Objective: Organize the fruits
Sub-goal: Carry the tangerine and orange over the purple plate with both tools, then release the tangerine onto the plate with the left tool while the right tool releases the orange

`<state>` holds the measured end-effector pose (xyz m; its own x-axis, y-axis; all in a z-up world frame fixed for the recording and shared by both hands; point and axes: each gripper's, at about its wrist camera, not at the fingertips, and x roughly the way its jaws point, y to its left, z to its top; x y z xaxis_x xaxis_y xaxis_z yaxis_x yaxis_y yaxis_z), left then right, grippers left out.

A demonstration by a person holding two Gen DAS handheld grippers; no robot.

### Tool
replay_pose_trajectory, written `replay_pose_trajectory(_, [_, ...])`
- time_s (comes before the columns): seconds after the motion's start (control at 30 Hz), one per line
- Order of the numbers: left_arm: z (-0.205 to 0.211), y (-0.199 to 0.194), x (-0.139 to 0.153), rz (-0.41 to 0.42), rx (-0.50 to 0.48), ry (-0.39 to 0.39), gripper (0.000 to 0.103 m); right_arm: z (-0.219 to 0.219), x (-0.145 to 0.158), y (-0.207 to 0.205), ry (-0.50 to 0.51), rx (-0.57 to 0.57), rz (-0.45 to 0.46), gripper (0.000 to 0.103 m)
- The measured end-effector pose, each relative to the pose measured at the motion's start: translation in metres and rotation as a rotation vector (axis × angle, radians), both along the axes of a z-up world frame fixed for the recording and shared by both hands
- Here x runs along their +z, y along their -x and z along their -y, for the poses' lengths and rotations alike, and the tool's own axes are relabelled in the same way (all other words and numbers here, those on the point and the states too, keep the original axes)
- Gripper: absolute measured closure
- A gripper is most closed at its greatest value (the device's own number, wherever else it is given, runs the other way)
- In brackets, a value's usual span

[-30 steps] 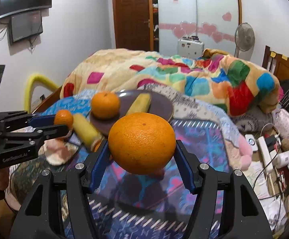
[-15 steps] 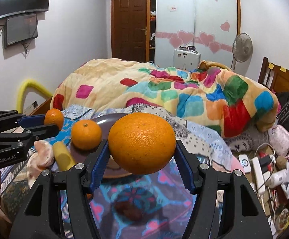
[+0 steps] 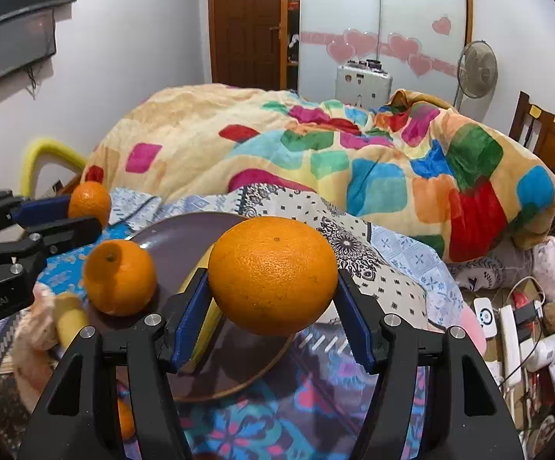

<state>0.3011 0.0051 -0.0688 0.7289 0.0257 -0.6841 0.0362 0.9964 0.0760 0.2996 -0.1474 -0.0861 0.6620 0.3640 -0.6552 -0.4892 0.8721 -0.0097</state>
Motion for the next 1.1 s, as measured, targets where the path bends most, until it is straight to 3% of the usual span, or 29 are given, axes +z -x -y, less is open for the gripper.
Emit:
replay_pose_trajectory(0.23, [-0.003,-0.032,-0.017,-0.045,0.058,-0.042,0.068,-0.013,-0.017,-0.016,0.036,0.013,-0.06,0.042])
replay_pose_trajectory(0.43, [-0.016,-0.053,-0.034,-0.123,0.073,0.056,0.068,-0.021,-0.02,-0.021,0.019,0.031,-0.088,0.042])
replay_pose_trajectory(0.63, [-0.017,-0.061,-0.044,-0.165,0.058,0.099,0.068,-0.026,-0.021,-0.023,-0.005,0.036,-0.109,0.041])
replay_pose_trajectory(0.8, [-0.014,-0.058,-0.044,-0.161,0.052,0.089,0.062,-0.024,-0.022,-0.026,-0.011,0.026,-0.116,0.04])
replay_pose_trajectory(0.87, [-0.013,-0.057,-0.044,-0.165,0.053,0.082,0.051,-0.024,-0.022,-0.026,0.01,0.017,-0.098,0.037])
replay_pose_trajectory(1.1, [-0.016,-0.036,-0.029,-0.128,0.051,0.079,0.051,-0.023,-0.01,-0.01,0.041,0.018,-0.039,0.037])
